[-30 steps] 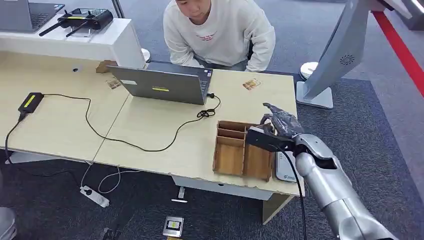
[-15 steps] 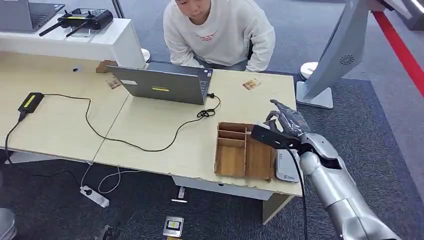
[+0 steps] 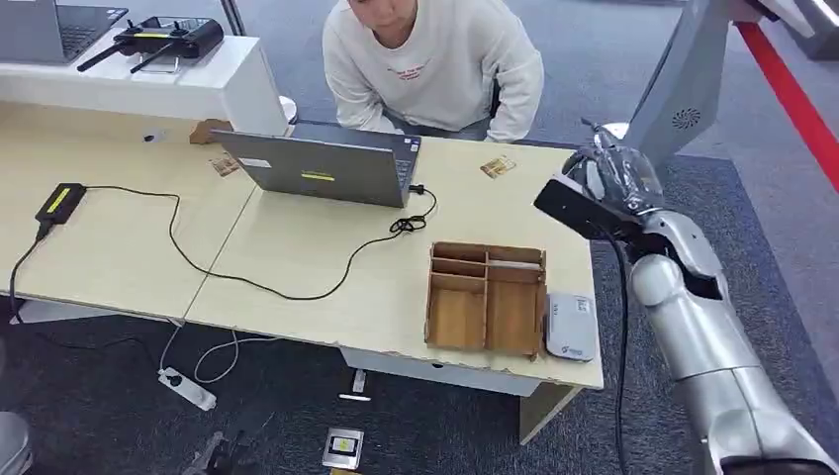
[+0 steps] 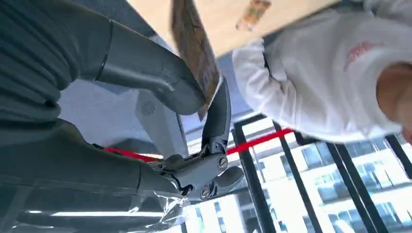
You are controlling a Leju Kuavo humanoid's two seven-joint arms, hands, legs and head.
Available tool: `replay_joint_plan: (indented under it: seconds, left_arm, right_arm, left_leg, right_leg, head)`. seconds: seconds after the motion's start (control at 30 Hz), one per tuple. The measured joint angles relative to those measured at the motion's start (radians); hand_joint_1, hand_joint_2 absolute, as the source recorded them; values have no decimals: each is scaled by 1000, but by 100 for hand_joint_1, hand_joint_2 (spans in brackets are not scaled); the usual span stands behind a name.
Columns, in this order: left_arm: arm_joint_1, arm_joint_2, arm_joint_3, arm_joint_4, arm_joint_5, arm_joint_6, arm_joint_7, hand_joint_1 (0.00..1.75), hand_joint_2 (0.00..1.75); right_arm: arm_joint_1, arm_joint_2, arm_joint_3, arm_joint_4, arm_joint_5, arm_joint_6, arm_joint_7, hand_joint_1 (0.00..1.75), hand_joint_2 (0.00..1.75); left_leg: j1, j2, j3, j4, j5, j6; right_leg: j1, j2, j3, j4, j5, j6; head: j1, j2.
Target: Pass the card to the sensor for recognition and then transmit it.
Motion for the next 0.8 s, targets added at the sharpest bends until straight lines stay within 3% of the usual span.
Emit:
replay_joint_plan:
  seconds: [0.47,0.8]
  left_arm:
    - [-20,-6,-2,7,-32,-37,12,0,175]
    - [-38,0,-2,9,-40,-79,12,0,175]
  right_arm:
    - [-18,-18,-37,-48,37,-1,-28,175,175]
    - [-169,52,-20,91,94,0,-115,175,175]
  left_leg:
    - [0,0,-1,0,0,0]
    - [0,0,-1,0,0,0]
  right_leg:
    - [0,0,0,0,0,0]
    - [0,0,0,1,0,0]
  head:
    - [0,0]
    - [0,0]
